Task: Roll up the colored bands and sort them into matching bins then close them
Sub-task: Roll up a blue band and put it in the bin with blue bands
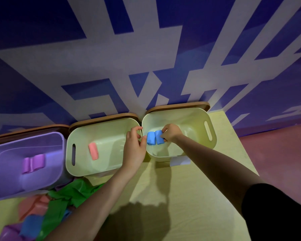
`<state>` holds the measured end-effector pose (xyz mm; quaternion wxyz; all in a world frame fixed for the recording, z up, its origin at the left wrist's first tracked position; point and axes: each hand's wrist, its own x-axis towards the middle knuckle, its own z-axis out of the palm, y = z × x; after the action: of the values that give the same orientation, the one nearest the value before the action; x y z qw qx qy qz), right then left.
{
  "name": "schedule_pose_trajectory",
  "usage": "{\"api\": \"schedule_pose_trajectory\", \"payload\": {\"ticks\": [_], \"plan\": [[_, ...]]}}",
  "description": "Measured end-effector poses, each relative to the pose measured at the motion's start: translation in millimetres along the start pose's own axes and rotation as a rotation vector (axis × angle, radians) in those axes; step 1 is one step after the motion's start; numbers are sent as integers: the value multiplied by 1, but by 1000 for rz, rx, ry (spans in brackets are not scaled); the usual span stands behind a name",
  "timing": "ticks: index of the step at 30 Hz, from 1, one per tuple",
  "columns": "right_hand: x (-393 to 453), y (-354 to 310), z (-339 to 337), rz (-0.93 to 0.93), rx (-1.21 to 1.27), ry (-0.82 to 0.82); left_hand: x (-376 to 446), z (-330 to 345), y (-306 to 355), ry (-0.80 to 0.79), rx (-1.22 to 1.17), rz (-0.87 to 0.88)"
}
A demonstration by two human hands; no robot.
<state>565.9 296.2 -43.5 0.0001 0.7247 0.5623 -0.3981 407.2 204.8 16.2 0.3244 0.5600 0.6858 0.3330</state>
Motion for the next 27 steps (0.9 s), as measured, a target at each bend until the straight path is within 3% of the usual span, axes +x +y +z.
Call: {"api": "schedule_pose_trajectory", "payload": {"ticks": [10, 21, 27], "plan": [[0, -10, -2, 102, -3, -111, 1, 1, -2, 1, 13, 1], [-3, -6, 0, 7, -108, 5, 0, 0, -2, 1, 4, -5], [-7, -3, -8, -11, -105, -39, 1, 1, -2, 2, 9, -4]]}}
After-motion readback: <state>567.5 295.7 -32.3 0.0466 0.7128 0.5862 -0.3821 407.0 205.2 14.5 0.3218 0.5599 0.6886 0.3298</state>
